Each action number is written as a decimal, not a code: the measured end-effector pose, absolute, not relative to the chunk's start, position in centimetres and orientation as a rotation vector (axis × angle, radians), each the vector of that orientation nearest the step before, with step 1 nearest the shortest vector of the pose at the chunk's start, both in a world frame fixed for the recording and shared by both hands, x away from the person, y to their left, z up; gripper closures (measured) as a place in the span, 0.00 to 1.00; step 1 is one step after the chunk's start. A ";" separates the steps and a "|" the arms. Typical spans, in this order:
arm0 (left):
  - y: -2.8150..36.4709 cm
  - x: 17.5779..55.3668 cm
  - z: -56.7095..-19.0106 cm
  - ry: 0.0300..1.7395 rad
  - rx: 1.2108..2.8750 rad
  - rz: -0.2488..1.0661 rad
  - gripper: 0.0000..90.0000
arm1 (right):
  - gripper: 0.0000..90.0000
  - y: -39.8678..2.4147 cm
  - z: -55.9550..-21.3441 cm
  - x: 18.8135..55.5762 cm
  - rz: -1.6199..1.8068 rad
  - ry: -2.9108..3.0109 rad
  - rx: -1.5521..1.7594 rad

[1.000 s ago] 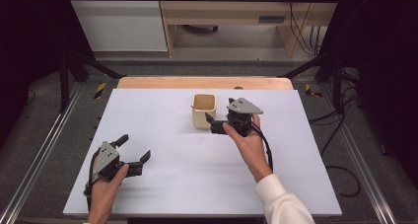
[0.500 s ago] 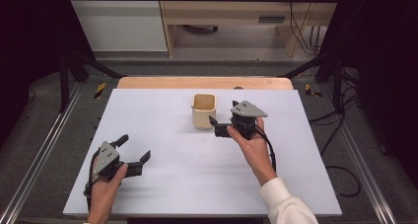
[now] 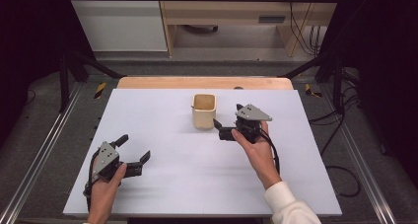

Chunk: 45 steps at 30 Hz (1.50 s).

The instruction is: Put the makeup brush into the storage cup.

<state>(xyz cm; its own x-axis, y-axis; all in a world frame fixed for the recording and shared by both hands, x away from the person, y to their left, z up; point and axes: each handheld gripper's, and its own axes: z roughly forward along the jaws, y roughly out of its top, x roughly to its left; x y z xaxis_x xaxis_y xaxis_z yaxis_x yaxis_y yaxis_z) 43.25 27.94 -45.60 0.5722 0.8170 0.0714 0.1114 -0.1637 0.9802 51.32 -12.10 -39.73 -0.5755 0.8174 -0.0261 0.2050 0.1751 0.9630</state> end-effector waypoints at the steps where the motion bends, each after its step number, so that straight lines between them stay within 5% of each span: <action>1: 27.9 43.3 -45.6 0.791 1.638 0.753 0.02 | 0.05 -12.2 -39.8 51.2 1.416 1.896 0.969; 45: 28.4 43.1 -45.5 0.786 1.628 0.757 0.02 | 0.04 -18.2 -42.2 48.3 1.385 1.840 1.035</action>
<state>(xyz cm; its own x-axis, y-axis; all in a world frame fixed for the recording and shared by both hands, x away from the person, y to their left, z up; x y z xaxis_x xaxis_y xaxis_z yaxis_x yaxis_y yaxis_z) 43.10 28.35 -45.52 0.5723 0.8169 0.0714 0.1027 -0.1578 0.9821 48.28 -18.20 -42.15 -0.5104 0.8598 -0.0133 0.2251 0.1485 0.9630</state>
